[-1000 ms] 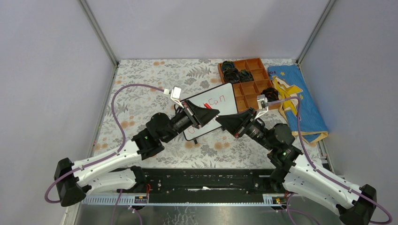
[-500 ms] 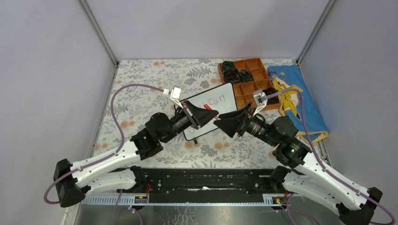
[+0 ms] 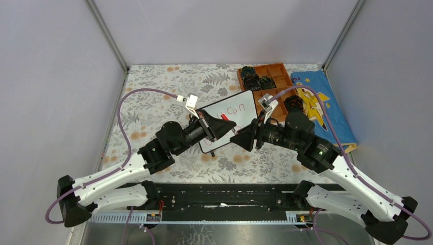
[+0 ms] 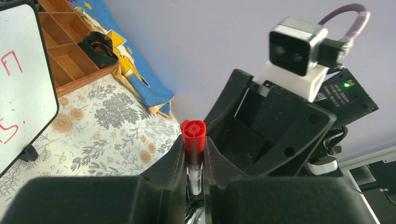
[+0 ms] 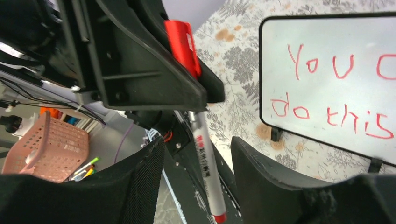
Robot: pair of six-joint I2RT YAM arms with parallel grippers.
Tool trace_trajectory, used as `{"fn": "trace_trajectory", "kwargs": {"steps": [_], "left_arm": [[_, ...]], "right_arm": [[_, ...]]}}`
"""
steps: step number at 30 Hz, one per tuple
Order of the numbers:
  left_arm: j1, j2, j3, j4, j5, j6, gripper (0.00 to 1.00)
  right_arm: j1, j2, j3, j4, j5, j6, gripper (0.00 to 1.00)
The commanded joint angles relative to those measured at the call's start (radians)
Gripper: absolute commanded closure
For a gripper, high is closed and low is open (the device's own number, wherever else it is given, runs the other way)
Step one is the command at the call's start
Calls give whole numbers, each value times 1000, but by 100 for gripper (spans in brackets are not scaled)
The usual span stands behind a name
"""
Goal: Write a sentence on the whiteboard
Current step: Place the whiteboard marker at the center of the board.
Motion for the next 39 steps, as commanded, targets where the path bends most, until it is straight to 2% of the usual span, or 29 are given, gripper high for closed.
{"fn": "trace_trajectory", "kwargs": {"steps": [1,4,14,18,23,25,26,28,29,31,34,37,39], "left_arm": [[6,-29,31,5,21,39,100],[6,-36,32,-2,26,47,100],[5,-27,27,3,49,37,100],[6,-21,32,6,77,35,100],[6,-20,36,-10,71,36,100],[5,-23,34,-19,57,35,91],[6,-26,33,-22,57,35,82],[6,-33,32,-24,30,39,49],[6,-35,34,-27,25,42,37],[6,-40,41,-42,10,49,19],[6,-47,59,-81,-16,59,3],[6,-68,78,-145,-62,70,1],[6,-102,82,-206,-105,85,1]], "right_arm": [[-3,-3,26,-51,-13,-31,38],[-3,-9,22,-41,2,-33,36],[-3,22,5,59,-18,12,45],[-4,36,1,79,-11,19,56],[-3,38,-13,93,-12,20,81],[-4,37,-16,94,-10,16,93],[-3,37,-18,94,-10,15,98],[-3,32,-20,93,-10,13,100],[-3,28,-20,92,-9,12,100],[-3,17,-22,87,1,12,100],[-4,-7,-27,72,27,11,100],[-4,-31,-27,26,81,2,100],[-3,-52,-27,-31,176,-6,100]]}}
